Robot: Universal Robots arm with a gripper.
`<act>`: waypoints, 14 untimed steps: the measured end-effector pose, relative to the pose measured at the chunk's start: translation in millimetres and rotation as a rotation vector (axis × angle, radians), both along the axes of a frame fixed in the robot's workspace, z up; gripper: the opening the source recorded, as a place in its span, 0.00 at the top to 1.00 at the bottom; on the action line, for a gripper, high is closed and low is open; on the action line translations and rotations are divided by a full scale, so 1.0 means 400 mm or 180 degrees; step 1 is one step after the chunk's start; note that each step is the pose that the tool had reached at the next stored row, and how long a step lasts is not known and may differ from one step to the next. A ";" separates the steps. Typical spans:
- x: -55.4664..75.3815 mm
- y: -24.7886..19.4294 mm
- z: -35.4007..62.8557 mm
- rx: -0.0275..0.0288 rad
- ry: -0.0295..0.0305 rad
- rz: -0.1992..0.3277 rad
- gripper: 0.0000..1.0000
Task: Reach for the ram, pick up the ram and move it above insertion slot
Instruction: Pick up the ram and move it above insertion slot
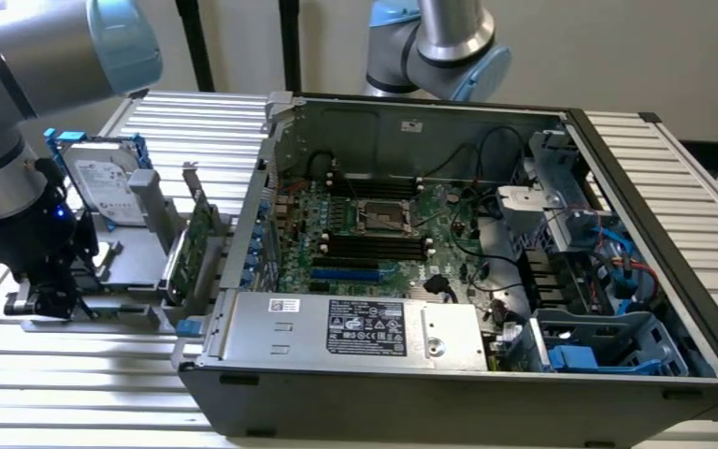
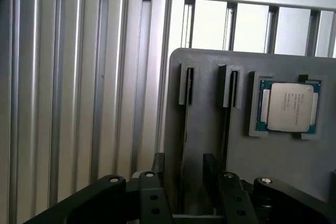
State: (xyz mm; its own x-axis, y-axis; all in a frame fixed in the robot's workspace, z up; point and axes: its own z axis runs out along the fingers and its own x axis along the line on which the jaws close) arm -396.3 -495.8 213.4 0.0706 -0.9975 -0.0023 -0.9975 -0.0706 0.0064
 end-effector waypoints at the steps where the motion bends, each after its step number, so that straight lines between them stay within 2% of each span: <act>1: 0.000 0.000 -0.005 0.0000 0.0000 0.0000 0.58; 5: 0.001 0.000 -0.020 0.0000 0.0000 0.0003 0.58; 9: 0.003 0.000 -0.023 0.0001 0.0002 0.0003 0.58; 14: 0.007 0.000 -0.031 0.0003 0.0024 0.0002 0.58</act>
State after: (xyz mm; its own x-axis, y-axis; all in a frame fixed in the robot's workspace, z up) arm -393.5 -495.8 201.1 0.0713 -0.9974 -0.0038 -0.9974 -0.0714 0.0138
